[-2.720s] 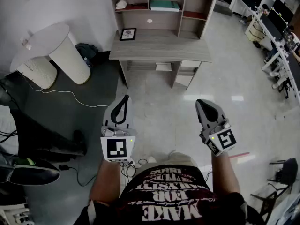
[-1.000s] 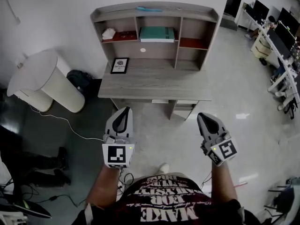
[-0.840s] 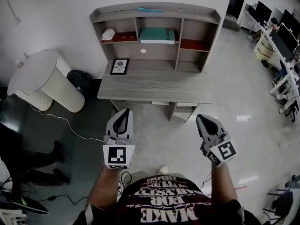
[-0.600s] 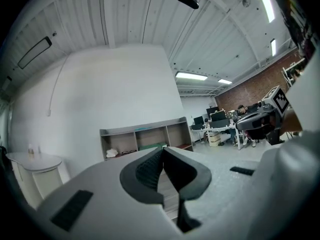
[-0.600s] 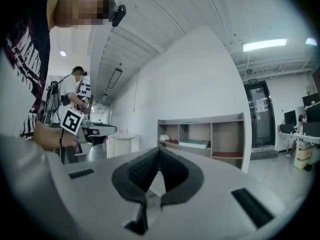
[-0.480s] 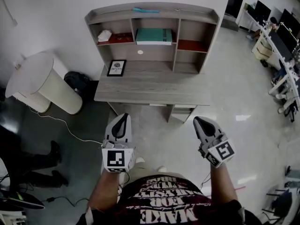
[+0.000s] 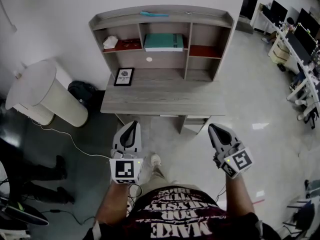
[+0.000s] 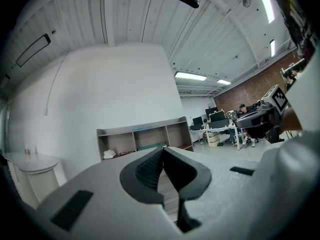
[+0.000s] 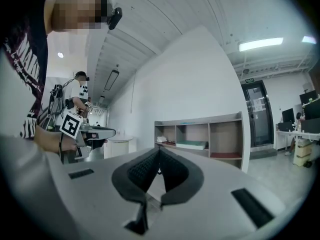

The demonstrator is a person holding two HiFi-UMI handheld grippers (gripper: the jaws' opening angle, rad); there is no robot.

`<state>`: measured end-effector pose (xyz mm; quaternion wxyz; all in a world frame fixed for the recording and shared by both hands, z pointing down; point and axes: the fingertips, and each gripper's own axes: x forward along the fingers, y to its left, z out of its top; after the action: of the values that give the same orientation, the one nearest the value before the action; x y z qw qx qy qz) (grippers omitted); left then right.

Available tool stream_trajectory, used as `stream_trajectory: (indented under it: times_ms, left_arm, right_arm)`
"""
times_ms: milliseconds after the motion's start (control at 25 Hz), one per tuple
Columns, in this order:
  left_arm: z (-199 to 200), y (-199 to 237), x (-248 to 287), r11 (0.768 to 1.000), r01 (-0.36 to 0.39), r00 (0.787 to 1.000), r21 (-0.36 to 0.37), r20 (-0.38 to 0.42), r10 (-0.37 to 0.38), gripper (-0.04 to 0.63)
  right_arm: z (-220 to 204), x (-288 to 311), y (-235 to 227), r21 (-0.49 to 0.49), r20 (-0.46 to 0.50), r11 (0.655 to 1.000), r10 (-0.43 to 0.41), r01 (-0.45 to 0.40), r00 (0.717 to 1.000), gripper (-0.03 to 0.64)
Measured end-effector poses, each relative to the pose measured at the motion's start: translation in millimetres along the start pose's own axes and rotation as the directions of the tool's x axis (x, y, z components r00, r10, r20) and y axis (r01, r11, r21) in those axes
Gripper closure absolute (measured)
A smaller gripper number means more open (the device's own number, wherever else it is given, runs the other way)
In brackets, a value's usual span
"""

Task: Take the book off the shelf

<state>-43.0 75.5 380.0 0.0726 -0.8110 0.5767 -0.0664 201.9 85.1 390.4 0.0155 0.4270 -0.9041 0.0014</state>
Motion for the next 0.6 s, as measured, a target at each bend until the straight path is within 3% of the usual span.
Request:
stream_trajectory:
  times_ms: [320,600]
  left_arm:
    - [1,10,35,1.000,0.026,1.000,-0.005,0.005,-0.026,0.588]
    - [8,36,61,0.997,0.016,0.999,-0.069,0.049,-0.013,0.589]
  right_arm:
    - [5,28,-22,-0.004,-0.001,1.000,-0.022,0.022,1.000,0.614]
    - [13,62,-37,-0.028,0.006,0.999,-0.021,0.021,1.000,0.614]
